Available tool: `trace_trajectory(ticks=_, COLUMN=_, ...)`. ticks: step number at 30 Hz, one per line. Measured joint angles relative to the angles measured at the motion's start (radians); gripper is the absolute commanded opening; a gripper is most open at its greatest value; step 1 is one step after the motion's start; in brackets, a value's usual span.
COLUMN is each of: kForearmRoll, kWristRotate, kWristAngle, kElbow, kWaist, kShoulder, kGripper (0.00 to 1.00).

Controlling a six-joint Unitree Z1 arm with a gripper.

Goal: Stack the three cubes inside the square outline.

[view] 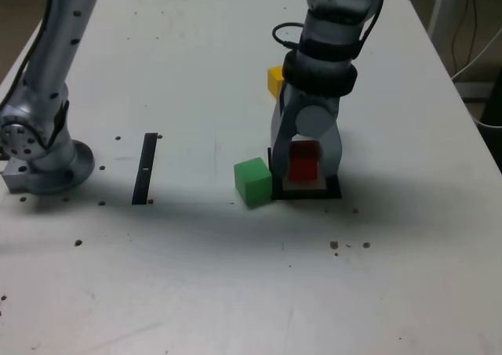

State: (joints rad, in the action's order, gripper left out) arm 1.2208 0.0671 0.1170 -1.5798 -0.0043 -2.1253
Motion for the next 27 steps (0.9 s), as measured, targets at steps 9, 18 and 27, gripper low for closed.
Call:
trace_trajectory(ticks=9, kForearmRoll=-0.035, kWristRotate=0.026, kWristAngle=0.020, kElbow=0.031, kWaist=0.005, kShoulder=-0.001, kGripper=0.97)
trace_trajectory(ticks=18, kForearmRoll=-0.040, kWristRotate=0.028, kWristAngle=0.023, kElbow=0.046, kWaist=0.006, kShoulder=-0.001, kGripper=0.99)
trace_trajectory(ticks=27, kForearmRoll=-0.040, kWristRotate=0.028, kWristAngle=0.004, kElbow=0.051, kWaist=0.007, kShoulder=0.045, kGripper=0.99)
